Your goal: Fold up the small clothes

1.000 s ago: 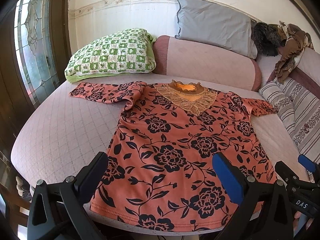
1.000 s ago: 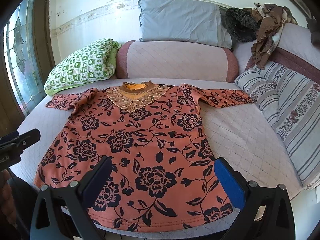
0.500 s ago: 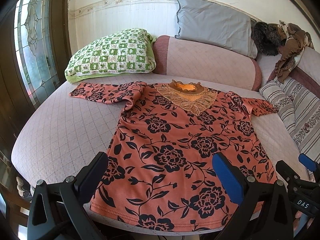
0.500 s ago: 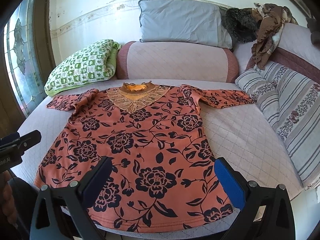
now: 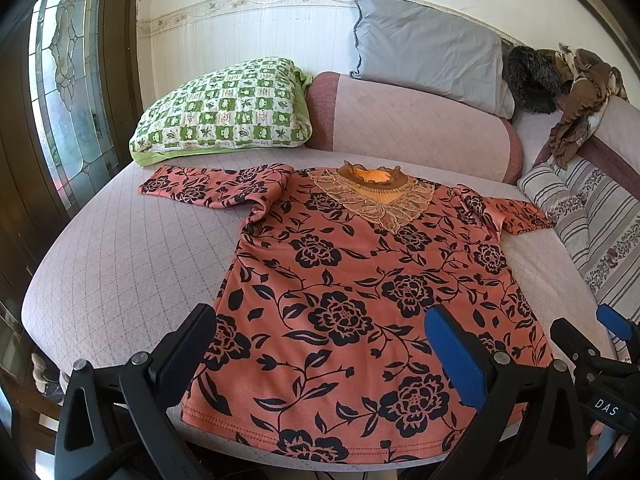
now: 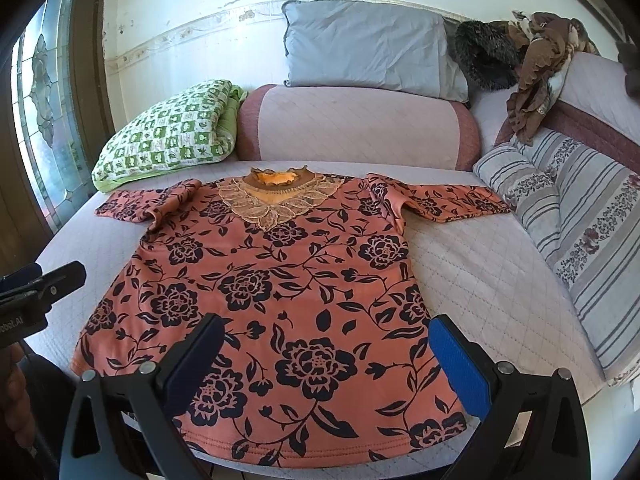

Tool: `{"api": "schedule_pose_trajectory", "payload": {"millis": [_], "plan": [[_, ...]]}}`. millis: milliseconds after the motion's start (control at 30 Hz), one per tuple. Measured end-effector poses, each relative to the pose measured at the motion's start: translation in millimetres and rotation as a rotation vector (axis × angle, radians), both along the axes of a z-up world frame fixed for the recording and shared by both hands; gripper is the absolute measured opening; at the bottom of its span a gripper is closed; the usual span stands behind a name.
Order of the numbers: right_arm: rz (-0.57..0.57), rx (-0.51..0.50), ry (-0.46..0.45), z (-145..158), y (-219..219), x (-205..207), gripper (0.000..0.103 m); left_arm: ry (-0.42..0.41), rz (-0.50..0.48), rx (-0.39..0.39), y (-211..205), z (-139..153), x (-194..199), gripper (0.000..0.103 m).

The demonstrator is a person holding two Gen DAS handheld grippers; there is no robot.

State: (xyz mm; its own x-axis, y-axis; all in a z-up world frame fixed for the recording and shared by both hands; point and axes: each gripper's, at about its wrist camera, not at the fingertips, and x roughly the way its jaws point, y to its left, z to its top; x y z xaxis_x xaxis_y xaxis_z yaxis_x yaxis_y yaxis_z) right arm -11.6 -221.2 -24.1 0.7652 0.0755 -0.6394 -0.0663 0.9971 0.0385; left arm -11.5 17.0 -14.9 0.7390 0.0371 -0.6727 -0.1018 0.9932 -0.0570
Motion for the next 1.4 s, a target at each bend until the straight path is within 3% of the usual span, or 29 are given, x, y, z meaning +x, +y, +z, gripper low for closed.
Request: {"api": "schedule_pose_trajectory", "payload": {"millis": [1100,1267,1400], "plan": [[0.016,-0.002,-0.011,2,6,5,0.103,0.004,0.006,-0.005,4,-2,2,0.103],[0.039,0.175,0.089,-16,-21,26,0.103,0.068,0.021,-0.05,24,-26,15,0.103],[0.0,0.319,0.102,-24,-75,54,0.103,0.122,0.042,-0.062,39,-48,28,0.103]]}}
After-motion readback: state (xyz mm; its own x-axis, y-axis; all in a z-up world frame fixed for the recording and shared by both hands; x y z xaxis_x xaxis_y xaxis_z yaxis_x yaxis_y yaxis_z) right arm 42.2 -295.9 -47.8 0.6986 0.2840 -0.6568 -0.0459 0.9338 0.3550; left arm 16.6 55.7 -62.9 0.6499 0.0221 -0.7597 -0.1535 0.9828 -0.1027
